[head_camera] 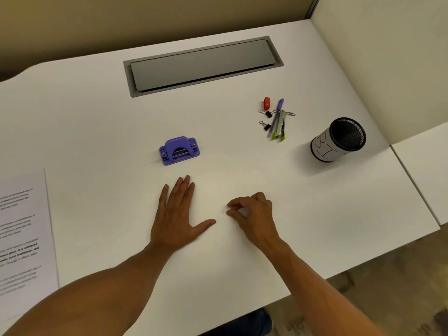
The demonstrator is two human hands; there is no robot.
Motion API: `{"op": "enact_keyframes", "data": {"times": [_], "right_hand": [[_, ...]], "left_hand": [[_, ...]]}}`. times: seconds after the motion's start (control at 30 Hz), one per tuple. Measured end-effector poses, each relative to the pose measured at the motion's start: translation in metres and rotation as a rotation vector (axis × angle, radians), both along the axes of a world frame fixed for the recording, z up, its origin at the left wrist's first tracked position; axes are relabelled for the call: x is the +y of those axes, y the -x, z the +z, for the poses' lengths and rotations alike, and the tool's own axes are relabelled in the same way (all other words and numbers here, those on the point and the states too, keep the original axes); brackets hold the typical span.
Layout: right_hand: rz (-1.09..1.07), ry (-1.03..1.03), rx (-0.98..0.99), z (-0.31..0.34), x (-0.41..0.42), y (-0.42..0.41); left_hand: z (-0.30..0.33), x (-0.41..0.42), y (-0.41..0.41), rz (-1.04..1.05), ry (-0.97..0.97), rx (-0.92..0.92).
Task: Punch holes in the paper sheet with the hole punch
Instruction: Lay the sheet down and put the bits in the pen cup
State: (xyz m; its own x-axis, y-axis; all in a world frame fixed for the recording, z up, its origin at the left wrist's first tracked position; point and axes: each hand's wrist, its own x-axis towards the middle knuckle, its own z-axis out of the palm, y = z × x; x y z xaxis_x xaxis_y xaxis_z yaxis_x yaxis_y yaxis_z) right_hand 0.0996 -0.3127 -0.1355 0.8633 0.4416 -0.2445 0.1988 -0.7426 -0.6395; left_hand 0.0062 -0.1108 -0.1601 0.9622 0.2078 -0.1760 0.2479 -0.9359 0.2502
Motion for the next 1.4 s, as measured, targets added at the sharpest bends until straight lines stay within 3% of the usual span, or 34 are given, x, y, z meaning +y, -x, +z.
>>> {"op": "enact_keyframes", "data": {"times": [0.23, 0.37, 0.73, 0.8, 0.9, 1.03, 1.1, 1.17, 1.3, 1.4], "right_hand": [[0.170, 0.085, -0.098, -0.002, 0.003, -0.009], [0.197, 0.146, -0.238, -0.005, 0.007, -0.007], [0.310, 0.349, -0.376, -0.004, 0.021, 0.007], [0.132, 0.207, -0.137, 0.002, 0.017, 0.001], [-0.396, -0.236, 0.347, 0.021, 0.007, -0.019], [-0.820, -0.628, 0.510, 0.056, -0.016, -0.061], [-0.912, -0.723, 0.465, 0.078, -0.031, -0.085], [-0.960, -0.723, 0.295, 0.104, -0.047, -0.108], [-0.934, -0.540, -0.078, 0.132, -0.078, -0.146], [-0.928, -0.369, -0.209, 0.126, -0.097, -0.168]], "left_hand": [[-0.001, 0.000, -0.001, 0.005, 0.009, -0.002], [-0.003, 0.000, -0.001, 0.005, 0.010, 0.006], [-0.003, 0.000, -0.001, 0.009, 0.012, 0.021], [-0.002, 0.000, -0.001, 0.008, 0.010, 0.014], [0.001, 0.000, -0.001, 0.005, 0.005, 0.003], [0.003, -0.001, 0.000, 0.006, 0.008, 0.016], [0.004, -0.001, -0.001, 0.004, 0.004, 0.028], [0.004, -0.001, -0.001, 0.005, 0.003, 0.027], [0.001, -0.001, 0.000, 0.001, 0.002, -0.014], [0.000, 0.000, 0.001, 0.002, 0.021, -0.041]]}}
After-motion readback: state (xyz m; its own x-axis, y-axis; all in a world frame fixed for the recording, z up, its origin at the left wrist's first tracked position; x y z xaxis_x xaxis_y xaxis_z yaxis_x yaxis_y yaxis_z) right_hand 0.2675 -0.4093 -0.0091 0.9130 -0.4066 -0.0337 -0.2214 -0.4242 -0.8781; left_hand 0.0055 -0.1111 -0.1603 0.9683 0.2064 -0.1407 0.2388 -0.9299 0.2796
